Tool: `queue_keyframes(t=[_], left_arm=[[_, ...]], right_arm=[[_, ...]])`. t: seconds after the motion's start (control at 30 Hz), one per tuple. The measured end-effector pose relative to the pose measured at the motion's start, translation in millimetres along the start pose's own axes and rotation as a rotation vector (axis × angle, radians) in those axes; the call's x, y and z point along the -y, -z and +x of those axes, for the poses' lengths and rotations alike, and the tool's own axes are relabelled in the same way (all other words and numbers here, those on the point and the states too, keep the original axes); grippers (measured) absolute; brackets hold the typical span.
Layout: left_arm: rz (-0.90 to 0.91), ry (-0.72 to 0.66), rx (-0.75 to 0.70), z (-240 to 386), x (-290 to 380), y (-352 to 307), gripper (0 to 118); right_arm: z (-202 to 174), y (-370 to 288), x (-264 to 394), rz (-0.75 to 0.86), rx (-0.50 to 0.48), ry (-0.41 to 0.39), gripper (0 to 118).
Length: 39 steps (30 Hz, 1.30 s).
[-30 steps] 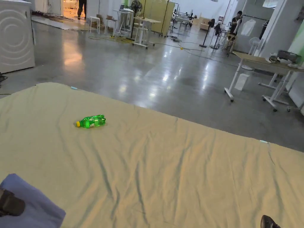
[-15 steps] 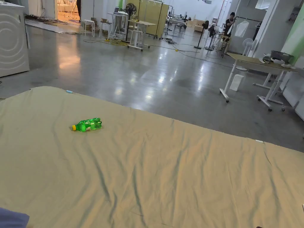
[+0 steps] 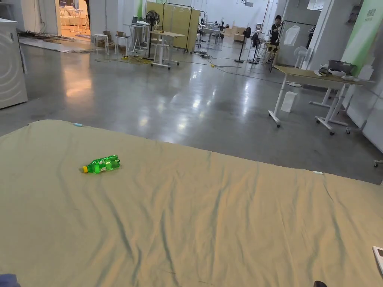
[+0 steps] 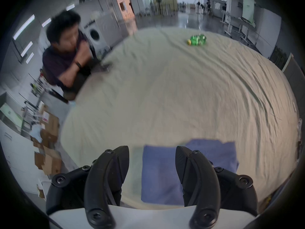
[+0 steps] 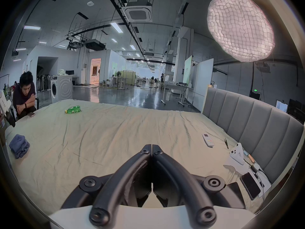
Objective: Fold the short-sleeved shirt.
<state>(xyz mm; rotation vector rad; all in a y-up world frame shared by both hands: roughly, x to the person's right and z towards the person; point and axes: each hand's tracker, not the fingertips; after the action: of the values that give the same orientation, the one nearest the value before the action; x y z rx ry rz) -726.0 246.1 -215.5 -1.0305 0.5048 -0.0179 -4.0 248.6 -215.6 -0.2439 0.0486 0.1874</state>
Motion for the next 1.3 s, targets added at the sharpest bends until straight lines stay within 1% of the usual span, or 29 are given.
queue_keyframes(t=[0.07,0.17,0.37,0.47,0.53,0.6,0.63,0.67,0.73,0.77,0.8,0.87,0.93,0.97,1.03,1.07,1.13,1.2,1.3], left_arm=[[0.069,-0.037,0.041,12,-5,-9,60],[0.226,-0.073,0.094,48,-2,-28,60],[0.463,-0.081,0.236,156,24,-72,59],[0.587,-0.108,0.242,207,43,-97,59],[0.647,-0.151,0.273,243,61,-120,59],[0.649,-0.130,0.310,270,70,-132,57],[0.649,-0.117,0.317,274,67,-118,54],[0.662,-0.078,0.330,284,70,-120,47],[0.707,-0.032,0.282,308,76,-125,30],[0.716,-0.020,0.284,315,79,-138,24],[0.716,-0.031,0.286,321,80,-142,20],[0.746,-0.097,0.311,326,79,-150,7],[0.764,-0.127,0.323,329,77,-156,5],[0.781,-0.134,0.325,331,76,-159,3],[0.789,-0.117,0.326,335,73,-168,3],[0.804,-0.112,0.331,335,72,-170,2],[0.827,-0.098,0.329,337,70,-177,3],[0.845,-0.082,0.322,339,69,-181,3],[0.842,-0.072,0.323,339,70,-174,3]], right_arm=[[1,-1,1,0.002,0.002,0.005,0],[3,-2,1,0.000,0.001,0.022,0],[5,7,3,0.003,0.003,0.040,0],[8,15,3,0.013,0.011,0.073,0],[8,17,-1,0.024,0.013,0.088,0],[7,21,-4,0.034,0.015,0.095,0],[7,23,-5,0.038,0.015,0.095,0],[6,25,-7,0.046,0.018,0.096,0],[4,29,-9,0.058,0.022,0.099,0],[3,30,-11,0.062,0.020,0.101,0],[2,30,-12,0.068,0.018,0.107,0],[-1,33,-14,0.075,0.019,0.113,0],[-4,31,-17,0.081,0.016,0.112,0],[-6,30,-18,0.090,0.018,0.094,0],[-9,29,-20,0.105,0.023,0.069,0],[-9,28,-22,0.109,0.023,0.069,0],[-9,27,-21,0.094,0.012,0.096,0],[-8,27,-20,0.102,0.016,0.089,0],[-7,26,-16,0.087,0.018,0.110,0]])
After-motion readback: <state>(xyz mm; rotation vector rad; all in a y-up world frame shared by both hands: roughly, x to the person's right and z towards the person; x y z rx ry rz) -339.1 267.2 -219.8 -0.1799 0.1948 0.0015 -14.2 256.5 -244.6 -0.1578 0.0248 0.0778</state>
